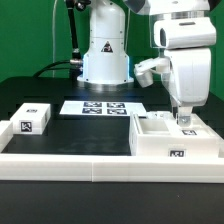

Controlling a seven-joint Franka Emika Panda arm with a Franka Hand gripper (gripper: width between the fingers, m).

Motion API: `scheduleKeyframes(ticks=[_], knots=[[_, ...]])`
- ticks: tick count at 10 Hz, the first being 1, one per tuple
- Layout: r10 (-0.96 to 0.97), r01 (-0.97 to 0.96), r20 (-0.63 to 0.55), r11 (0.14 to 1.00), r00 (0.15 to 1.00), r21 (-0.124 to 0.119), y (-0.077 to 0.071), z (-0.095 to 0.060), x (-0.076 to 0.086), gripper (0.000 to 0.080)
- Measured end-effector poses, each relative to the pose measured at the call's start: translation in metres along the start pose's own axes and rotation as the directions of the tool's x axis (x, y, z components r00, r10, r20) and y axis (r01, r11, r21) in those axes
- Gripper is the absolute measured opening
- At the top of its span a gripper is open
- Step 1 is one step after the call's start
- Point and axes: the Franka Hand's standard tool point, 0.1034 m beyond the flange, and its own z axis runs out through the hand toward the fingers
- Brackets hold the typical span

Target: Assemble cabinet

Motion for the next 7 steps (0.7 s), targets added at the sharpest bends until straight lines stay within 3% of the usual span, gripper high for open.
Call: scheduleKeyframes(ticks=[1, 2, 3, 7], knots=[[0.0, 0.0, 0.0, 1.0, 1.0, 0.0, 0.0, 0.0, 0.0, 0.0559], [0.0, 0.0, 0.0, 1.0, 1.0, 0.0, 0.0, 0.0, 0.0, 0.0728], [0.0, 0.0, 0.0, 1.0, 1.0, 0.0, 0.0, 0.0, 0.0, 0.0777], [0.0, 0.0, 0.001, 1.0, 1.0, -0.001, -0.0001, -0.0008, -0.0002, 0.0798]])
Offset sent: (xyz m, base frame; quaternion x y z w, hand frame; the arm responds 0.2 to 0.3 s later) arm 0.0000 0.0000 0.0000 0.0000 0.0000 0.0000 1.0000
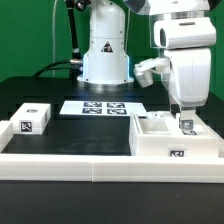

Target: Assemble cabinet

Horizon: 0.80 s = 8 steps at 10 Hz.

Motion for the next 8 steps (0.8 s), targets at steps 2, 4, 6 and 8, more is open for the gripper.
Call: scheduleKeyframes(ticks=[2, 4, 6, 8], knots=[[0.005, -0.004, 0.011, 1.0, 1.0, -0.009, -0.006, -0.014, -0.001, 0.0797], [0.003, -0.003, 0.031, 1.0, 1.0, -0.01, -0.026, -0.03, -0.003, 0.0797], [0.006, -0.006, 0.055, 1.0, 0.998, -0.002, -0.059, -0.041, -0.009, 0.0797], [0.042, -0.043, 0.066, 0.999, 0.997, 0.01, -0.081, -0.041, -0.006, 0.0797]])
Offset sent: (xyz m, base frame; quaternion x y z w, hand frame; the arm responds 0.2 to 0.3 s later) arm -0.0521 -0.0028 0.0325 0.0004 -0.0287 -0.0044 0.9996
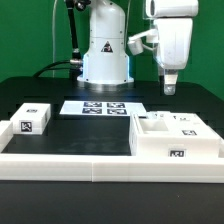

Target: Assemble cabinet

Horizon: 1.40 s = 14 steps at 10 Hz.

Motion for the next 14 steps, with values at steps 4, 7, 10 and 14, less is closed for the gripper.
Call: scheduleKeyframes(ticks=[4, 7, 10, 14], knots=[[0.005, -0.005, -0.001, 1.0, 1.0, 0.0, 0.003, 0.001, -0.003, 0.0797], [0.005, -0.005, -0.019, 1.0, 1.0, -0.013, -0.023, 0.015, -0.001, 0.0797], [-0.002, 0.001, -0.04, 1.0, 0.999, -0.024, -0.048, 0.031, -0.004, 0.0797], [0.003, -0.003, -0.056, 1.0, 0.998, 0.001, -0.062, 0.051, -0.002, 0.0797]])
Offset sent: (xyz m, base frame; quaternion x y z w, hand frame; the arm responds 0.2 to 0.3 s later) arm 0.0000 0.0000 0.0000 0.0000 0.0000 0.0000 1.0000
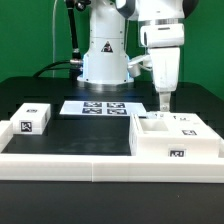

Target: Assemble cabinet

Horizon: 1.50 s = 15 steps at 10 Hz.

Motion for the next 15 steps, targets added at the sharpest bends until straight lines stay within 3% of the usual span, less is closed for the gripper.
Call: scheduleKeyframes(ticks=[11, 13, 14, 15], knots=[[0.021, -0.021, -0.003, 0.998, 1.0, 0.059, -0.02, 0.023, 0.001, 0.0797], [0.022, -0.021, -0.003, 0.998, 1.0, 0.064, -0.021, 0.025, 0.001, 0.0559], [0.022, -0.022, -0.003, 0.998, 1.0, 0.064, -0.021, 0.025, 0.001, 0.0559], [0.022, -0.022, -0.003, 0.998, 1.0, 0.066, -0.022, 0.026, 0.001, 0.0358]])
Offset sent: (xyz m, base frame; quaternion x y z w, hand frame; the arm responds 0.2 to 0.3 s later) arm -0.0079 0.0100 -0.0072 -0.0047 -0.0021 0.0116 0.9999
